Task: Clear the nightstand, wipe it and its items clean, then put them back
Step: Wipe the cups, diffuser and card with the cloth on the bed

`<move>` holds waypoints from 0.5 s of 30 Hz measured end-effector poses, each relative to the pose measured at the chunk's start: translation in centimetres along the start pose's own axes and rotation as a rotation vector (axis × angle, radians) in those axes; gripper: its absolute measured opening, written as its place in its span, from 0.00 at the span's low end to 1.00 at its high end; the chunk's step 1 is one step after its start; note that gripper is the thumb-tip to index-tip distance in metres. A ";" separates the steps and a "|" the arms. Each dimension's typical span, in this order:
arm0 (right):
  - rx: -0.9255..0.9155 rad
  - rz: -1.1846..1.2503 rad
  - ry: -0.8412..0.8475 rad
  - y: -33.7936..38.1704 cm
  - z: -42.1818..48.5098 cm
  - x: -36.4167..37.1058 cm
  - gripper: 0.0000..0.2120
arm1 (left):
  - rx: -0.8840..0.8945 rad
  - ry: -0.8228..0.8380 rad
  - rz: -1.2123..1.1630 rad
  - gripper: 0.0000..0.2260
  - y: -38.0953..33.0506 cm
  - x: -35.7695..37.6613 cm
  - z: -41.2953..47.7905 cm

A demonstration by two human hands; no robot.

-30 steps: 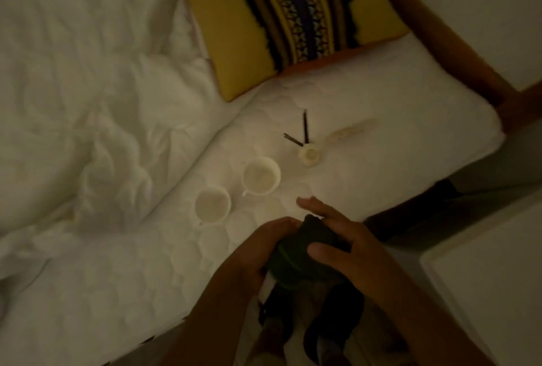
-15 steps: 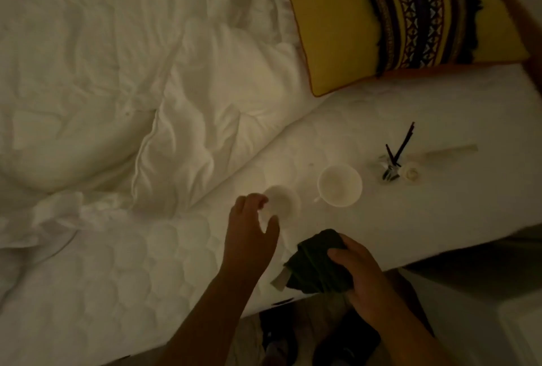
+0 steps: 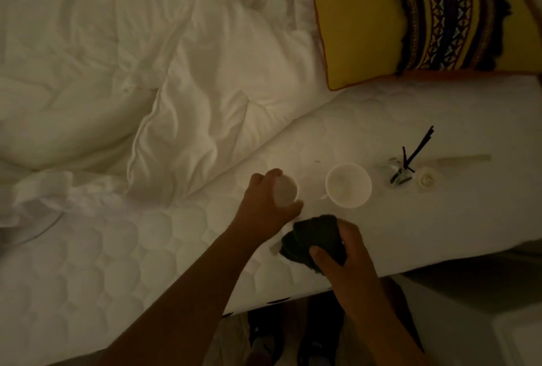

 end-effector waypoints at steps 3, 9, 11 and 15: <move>-0.203 -0.045 -0.095 3.7 0.2 0.1 0.24 | -0.072 -0.004 -0.164 0.33 -1.0 -0.3 -1.4; -0.284 0.197 -0.145 6.7 0.5 1.7 0.28 | 0.023 -0.059 -0.481 0.18 -3.7 0.1 -3.8; -0.285 0.257 -0.249 7.0 0.6 1.5 0.23 | 0.050 -0.094 -0.478 0.18 -4.4 0.1 -4.5; -0.165 0.506 -0.250 6.7 1.7 0.7 0.12 | 0.131 -0.071 -0.339 0.19 -5.3 -1.1 -5.8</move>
Point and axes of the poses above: each hand's wrist, its own z-axis towards the middle knuckle, its own x-axis out of the palm, y = z × x, the point moved 5 cm from there along z, towards the middle knuckle, and after that the axes turned 15 degrees about y, right-handed, at the moved point
